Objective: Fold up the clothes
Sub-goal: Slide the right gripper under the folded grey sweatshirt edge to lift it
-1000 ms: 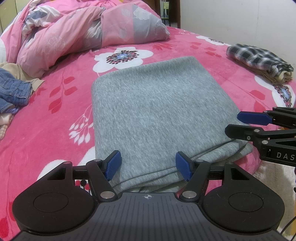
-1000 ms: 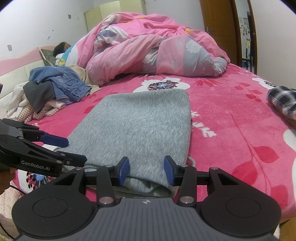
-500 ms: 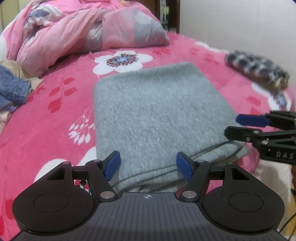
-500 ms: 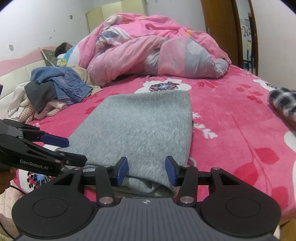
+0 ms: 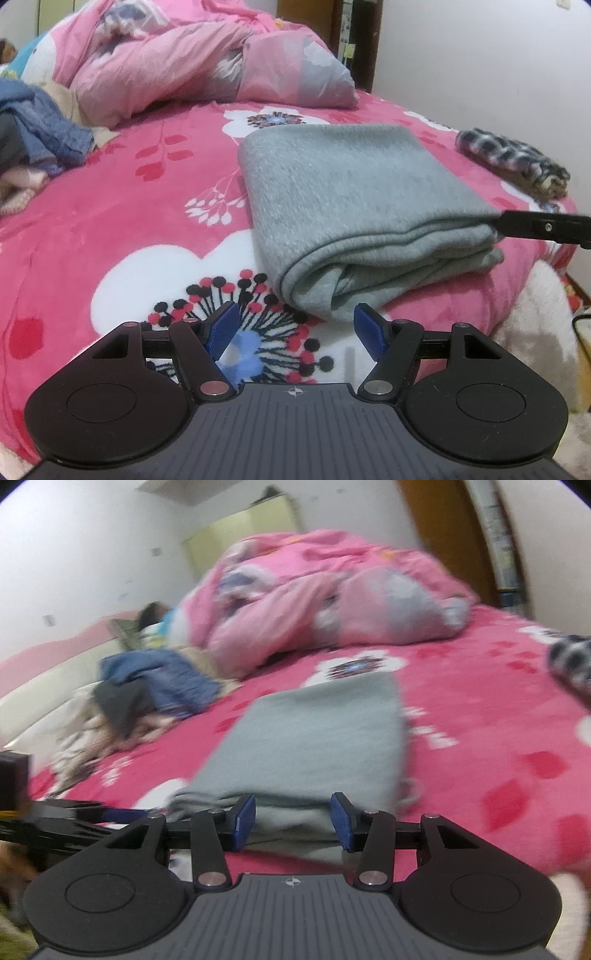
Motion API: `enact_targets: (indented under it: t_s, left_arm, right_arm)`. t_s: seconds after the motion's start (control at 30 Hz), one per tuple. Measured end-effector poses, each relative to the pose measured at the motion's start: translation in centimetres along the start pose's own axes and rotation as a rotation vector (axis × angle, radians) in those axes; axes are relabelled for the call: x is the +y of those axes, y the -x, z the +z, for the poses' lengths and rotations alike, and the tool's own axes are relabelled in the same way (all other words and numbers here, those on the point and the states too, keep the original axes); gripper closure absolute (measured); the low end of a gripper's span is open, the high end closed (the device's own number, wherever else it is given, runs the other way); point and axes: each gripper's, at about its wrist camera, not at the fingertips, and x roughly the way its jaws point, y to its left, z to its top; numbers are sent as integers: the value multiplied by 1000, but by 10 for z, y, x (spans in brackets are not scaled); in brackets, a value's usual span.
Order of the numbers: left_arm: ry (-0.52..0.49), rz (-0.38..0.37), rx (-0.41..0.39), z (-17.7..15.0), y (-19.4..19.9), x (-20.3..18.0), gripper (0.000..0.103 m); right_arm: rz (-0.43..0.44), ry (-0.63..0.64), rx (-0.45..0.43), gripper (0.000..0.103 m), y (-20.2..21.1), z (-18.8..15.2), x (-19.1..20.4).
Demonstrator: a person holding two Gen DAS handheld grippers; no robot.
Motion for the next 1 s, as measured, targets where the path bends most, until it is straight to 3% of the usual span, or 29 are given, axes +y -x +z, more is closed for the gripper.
enact_targets:
  t_s: [0.23, 0.5, 0.63, 0.8, 0.87, 1.0]
  left_arm:
    - [-10, 1, -22, -4, -9, 5, 35]
    - [18, -78, -75, -3, -13, 10, 35]
    - [63, -92, -72, 0, -21, 11, 35]
    - [151, -70, -76, 3, -30, 19, 33]
    - [155, -73, -82, 3, -30, 19, 33]
    - [123, -58, -92, 5, -30, 13, 33]
  right_arm:
    - [104, 59, 97, 59, -38, -4, 36]
    - [58, 121, 187, 67, -68, -14, 54]
    - [35, 156, 174, 72, -79, -16, 59]
    - [-59, 170, 120, 94, -77, -18, 56]
    - [-101, 163, 89, 95, -73, -19, 52]
    - [-74, 210, 13, 94, -62, -22, 61]
